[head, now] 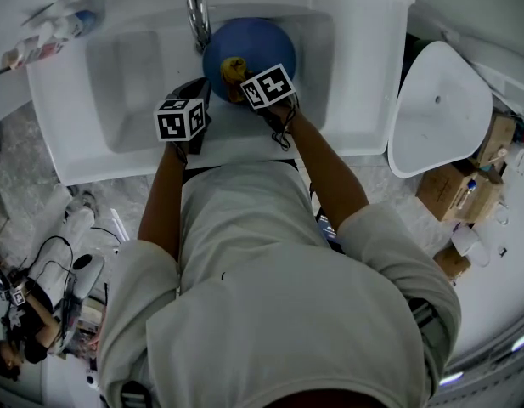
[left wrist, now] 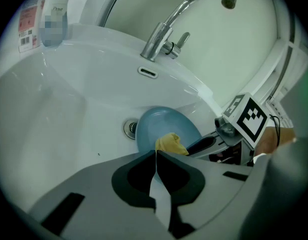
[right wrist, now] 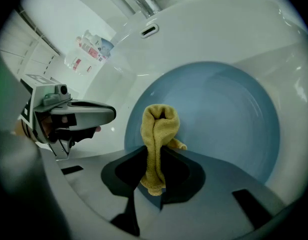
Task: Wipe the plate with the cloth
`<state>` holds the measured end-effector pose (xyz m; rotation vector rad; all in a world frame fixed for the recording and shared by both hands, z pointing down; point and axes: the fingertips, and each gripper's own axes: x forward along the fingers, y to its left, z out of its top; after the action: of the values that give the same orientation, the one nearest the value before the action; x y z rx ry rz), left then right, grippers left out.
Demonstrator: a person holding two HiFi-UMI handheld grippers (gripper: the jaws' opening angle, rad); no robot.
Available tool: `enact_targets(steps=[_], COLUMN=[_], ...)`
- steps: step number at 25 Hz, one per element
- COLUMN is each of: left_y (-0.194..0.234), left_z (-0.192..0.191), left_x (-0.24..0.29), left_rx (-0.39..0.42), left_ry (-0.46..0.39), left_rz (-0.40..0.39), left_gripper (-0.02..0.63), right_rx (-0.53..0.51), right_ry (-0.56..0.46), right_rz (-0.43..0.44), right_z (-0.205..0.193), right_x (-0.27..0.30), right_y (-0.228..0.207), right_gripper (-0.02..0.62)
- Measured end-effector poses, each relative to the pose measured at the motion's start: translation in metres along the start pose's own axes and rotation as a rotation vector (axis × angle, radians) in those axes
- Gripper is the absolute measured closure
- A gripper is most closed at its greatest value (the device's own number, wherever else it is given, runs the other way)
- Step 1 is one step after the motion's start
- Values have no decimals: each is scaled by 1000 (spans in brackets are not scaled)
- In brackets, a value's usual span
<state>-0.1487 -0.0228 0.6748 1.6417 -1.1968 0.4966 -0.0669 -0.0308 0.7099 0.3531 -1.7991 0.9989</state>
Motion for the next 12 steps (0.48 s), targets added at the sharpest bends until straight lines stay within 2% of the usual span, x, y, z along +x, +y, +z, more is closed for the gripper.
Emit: enact_targets(steps=[12], left_y=[-21], left_z=[-2], left_x=[17], left_rx=[38], left_ry=[28], left_rz=[-15], left_gripper=[581], right_rx=[133], right_ry=[-22], right_rz=[-37], right_z=[-27], right_x=[-26], right_y=[-37], right_gripper=[518])
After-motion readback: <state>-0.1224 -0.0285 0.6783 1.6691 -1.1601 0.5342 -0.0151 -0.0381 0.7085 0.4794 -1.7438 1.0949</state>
